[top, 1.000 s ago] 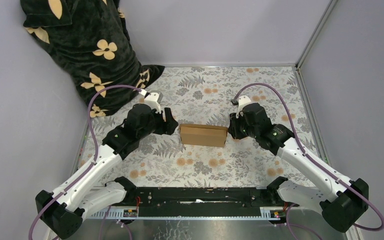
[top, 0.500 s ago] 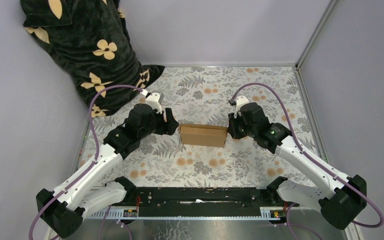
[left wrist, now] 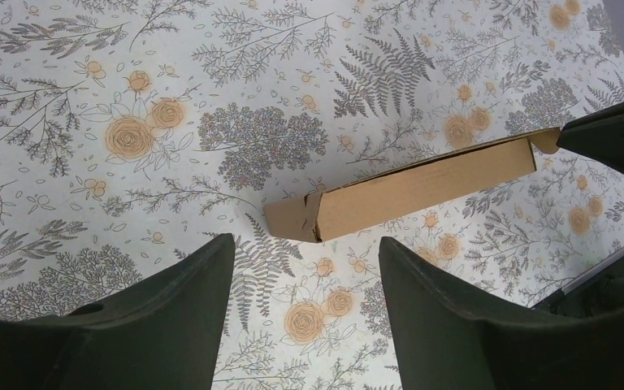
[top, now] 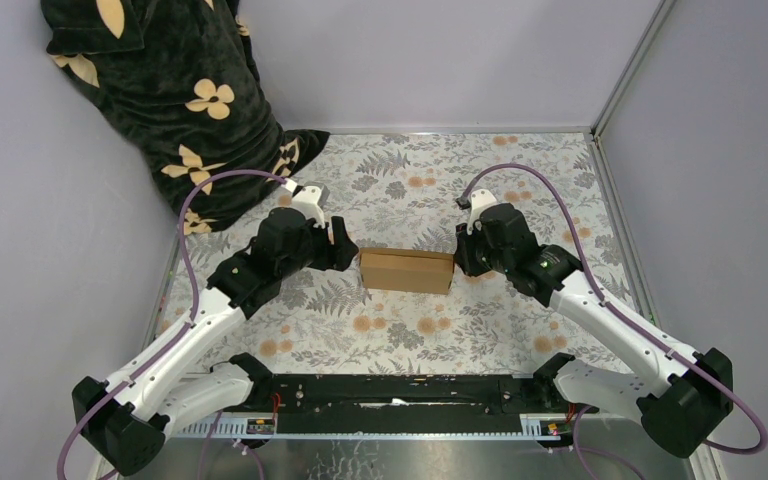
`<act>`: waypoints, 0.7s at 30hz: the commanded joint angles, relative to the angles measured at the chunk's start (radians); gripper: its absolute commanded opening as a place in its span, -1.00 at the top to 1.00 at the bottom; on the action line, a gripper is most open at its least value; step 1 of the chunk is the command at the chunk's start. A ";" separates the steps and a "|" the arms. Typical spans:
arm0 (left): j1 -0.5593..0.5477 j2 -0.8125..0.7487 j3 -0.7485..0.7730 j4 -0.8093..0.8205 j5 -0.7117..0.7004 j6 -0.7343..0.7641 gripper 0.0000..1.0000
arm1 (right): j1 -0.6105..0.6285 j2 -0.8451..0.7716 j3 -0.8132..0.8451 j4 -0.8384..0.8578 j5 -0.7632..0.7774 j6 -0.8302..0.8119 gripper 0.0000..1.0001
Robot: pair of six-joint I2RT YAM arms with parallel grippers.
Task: Fold the paper box
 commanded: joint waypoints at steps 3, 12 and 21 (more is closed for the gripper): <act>-0.009 0.003 0.022 0.011 0.002 0.011 -0.43 | 0.013 0.003 0.035 0.041 0.009 -0.016 0.61; -0.014 0.005 0.022 0.009 0.026 0.014 -0.43 | 0.016 0.017 0.026 0.048 0.020 -0.015 0.61; -0.016 0.015 0.025 0.012 0.031 0.018 -0.40 | 0.019 0.019 0.023 0.046 0.028 -0.015 0.69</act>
